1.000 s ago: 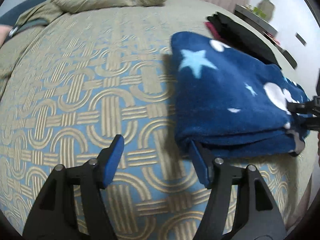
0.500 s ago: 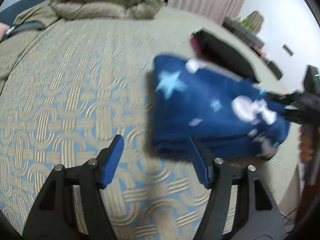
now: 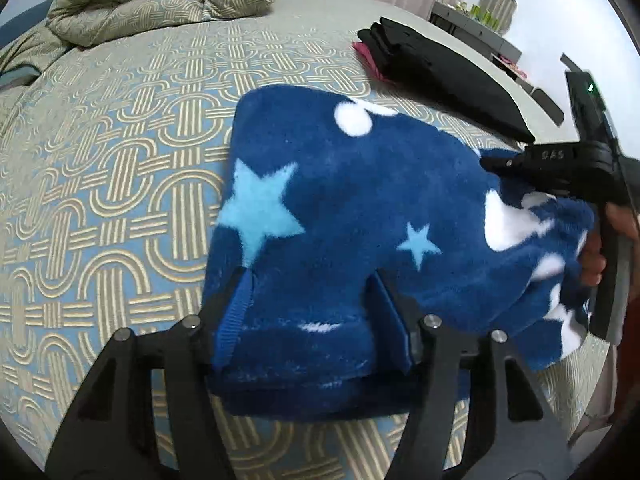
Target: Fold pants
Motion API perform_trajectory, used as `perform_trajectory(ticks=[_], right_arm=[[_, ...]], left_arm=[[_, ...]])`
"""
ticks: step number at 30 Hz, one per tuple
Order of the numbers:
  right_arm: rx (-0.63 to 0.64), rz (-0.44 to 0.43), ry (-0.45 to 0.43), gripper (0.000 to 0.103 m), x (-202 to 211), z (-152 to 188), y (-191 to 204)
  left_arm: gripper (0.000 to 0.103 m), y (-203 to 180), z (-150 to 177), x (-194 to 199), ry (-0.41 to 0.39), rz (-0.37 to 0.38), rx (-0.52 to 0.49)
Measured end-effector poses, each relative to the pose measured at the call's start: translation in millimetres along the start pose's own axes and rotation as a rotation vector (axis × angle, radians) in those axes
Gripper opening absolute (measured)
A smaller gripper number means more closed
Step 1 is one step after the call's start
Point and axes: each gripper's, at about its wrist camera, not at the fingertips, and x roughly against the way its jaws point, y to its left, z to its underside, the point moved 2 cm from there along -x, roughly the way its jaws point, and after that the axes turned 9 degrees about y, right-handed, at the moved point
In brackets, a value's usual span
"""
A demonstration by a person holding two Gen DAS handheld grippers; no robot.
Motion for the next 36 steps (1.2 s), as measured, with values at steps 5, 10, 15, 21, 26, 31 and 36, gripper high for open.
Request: perform_trajectory(ticks=[5,10,15,21,26,31,36], right_arm=[[0.025,-0.097,-0.044,0.01,52,23,14],[0.114,-0.176,0.074,0.014,55,76,28],[0.107,-0.109,0.092,0.014,42,102,20],[0.004,-0.049,-0.014,0.032,90,109,-14],[-0.192,-0.037,-0.051,0.039,117,130,-83],[-0.392,-0.011,-0.123,0.045,150,162,-161],[-0.57,-0.03,-0.194,0.059,166,184,-214]], left_arm=[[0.063,-10,-1,22,-0.009,0.014,-0.005],[0.063,-29,3,13,0.011,0.002,-0.067],[0.064,-42,7,14,0.001,-0.06,-0.113],[0.064,-65,4,31,-0.021,-0.02,-0.142],[0.064,-93,-1,28,-0.014,0.008,-0.189],[0.064,-124,-6,19,0.0,0.007,-0.247],[0.064,-150,-17,6,0.029,0.041,-0.263]])
